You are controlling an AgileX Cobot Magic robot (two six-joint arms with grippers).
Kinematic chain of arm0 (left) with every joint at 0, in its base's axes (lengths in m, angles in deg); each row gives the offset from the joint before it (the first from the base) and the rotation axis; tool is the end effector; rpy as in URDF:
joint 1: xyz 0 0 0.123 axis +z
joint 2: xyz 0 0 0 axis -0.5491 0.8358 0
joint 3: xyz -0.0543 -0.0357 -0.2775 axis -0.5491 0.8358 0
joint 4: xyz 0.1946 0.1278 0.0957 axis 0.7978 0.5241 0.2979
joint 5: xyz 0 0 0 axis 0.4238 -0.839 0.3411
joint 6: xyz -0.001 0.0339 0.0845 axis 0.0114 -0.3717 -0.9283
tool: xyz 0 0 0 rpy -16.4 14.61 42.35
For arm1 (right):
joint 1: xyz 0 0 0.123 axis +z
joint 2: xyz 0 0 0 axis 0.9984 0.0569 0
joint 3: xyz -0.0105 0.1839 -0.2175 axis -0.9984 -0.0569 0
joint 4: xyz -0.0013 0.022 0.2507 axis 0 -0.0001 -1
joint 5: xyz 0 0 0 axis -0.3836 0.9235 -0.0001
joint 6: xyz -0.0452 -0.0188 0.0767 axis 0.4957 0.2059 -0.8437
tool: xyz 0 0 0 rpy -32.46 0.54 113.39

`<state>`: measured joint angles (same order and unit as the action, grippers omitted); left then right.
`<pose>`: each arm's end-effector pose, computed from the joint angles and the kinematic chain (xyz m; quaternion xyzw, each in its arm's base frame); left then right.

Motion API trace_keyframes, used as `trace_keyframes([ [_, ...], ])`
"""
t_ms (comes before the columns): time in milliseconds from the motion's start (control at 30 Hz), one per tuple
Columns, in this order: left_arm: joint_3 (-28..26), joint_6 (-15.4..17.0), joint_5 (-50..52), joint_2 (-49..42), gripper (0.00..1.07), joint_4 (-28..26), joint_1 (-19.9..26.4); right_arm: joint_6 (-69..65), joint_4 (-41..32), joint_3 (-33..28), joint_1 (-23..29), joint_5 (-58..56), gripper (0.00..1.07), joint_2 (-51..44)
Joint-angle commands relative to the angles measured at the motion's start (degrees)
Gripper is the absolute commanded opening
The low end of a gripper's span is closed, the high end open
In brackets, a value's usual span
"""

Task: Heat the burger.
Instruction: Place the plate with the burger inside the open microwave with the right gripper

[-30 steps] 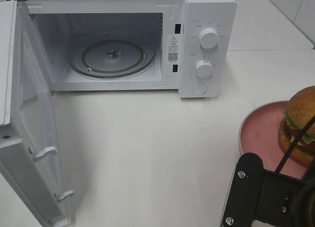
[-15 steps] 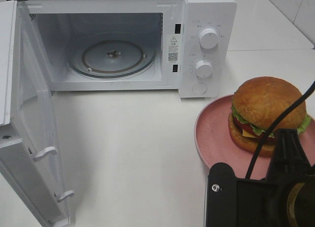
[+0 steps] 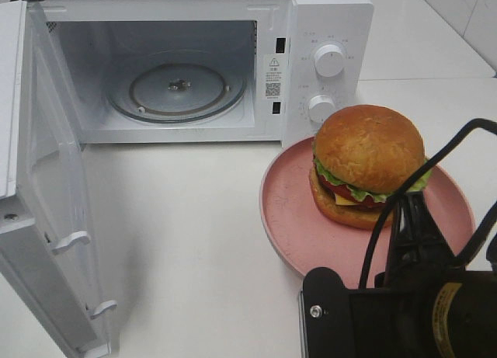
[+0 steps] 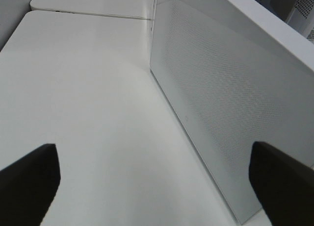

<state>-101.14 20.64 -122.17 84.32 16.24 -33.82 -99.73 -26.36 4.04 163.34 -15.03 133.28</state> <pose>-0.0055 -0.0064 0.2801 -0.0050 0.8452 -0.0498 0.5320 0.0905 0.1770 0.1886 -0.7106 0.6426 -0.1883 0.2161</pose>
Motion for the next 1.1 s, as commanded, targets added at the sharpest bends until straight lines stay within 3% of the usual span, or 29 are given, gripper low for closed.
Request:
trace_keyframes([
  [33, 0.1, 0.1, 0.5, -1.2, 1.0, 0.1, 0.1, 1.5, 4.5, -0.2, 0.2, 1.0, 0.0, -0.3],
  [400, 0.1, 0.1, 0.5, -1.2, 1.0, 0.1, 0.1, 14.0, 4.7, -0.2, -0.7, 6.3, 0.0, -0.3],
  [633, 0.1, 0.1, 0.5, -1.2, 1.0, 0.1, 0.1, 22.0, 4.4, -0.2, -7.4, 11.0, 0.0, -0.3],
  [833, 0.1, 0.1, 0.5, -1.2, 1.0, 0.1, 0.1, 37.5, -2.9, 1.1, -13.3, 16.2, 0.0, -0.3],
  [1100, 0.1, 0.1, 0.5, -1.2, 1.0, 0.1, 0.1, 47.6, -7.8, 5.4, -17.9, 16.2, 0.0, -0.3],
])
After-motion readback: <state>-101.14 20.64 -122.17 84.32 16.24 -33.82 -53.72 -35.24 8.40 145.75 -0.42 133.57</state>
